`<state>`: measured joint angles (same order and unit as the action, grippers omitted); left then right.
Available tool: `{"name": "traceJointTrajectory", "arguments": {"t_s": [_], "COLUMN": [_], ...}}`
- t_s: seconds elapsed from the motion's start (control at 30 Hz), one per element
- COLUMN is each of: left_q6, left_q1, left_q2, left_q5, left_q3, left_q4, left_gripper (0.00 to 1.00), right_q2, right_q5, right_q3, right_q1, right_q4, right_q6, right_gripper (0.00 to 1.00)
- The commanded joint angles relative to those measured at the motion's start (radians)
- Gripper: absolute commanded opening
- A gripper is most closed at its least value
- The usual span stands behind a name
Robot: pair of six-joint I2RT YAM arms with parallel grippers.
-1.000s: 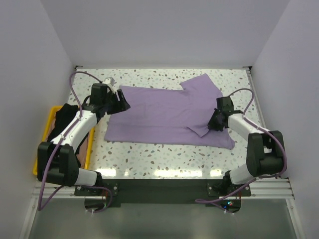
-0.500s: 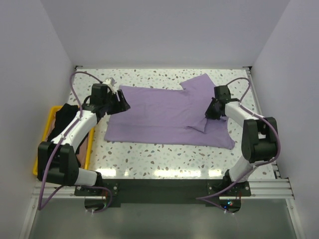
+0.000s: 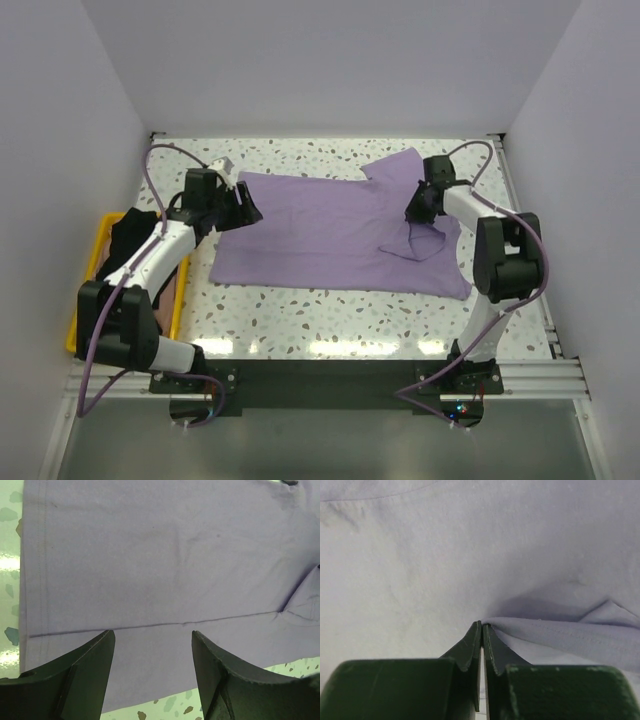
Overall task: Fold and stack the t-shirts
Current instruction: Fold the tshirt
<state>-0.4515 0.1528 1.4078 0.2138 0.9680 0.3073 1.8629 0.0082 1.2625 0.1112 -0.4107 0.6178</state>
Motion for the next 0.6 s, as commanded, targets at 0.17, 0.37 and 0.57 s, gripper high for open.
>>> {"name": "traceJointTrajectory", "arguments": {"t_s": [0.17,0.37,0.57], "left_q6": [0.025,0.025,0.025], "left_q1": [0.004,0.004,0.004], "left_q2": [0.008,0.010,0.007], "left_q5": [0.029,0.036,0.039], "left_q3": [-0.005,-0.003,-0.005], "left_q4": [-0.039,-0.040,-0.039], "left_gripper": [0.68,0.68,0.68], "right_q2": [0.053,-0.010,-0.111], "right_q5": [-0.031,-0.037,-0.013], "right_q3": [0.090,0.087,0.022], "right_q1": [0.004,0.004,0.004], "right_q4": [-0.004,-0.003,-0.027], "right_q6": [-0.010,-0.036,-0.049], "right_gripper": [0.22,0.41,0.41]}}
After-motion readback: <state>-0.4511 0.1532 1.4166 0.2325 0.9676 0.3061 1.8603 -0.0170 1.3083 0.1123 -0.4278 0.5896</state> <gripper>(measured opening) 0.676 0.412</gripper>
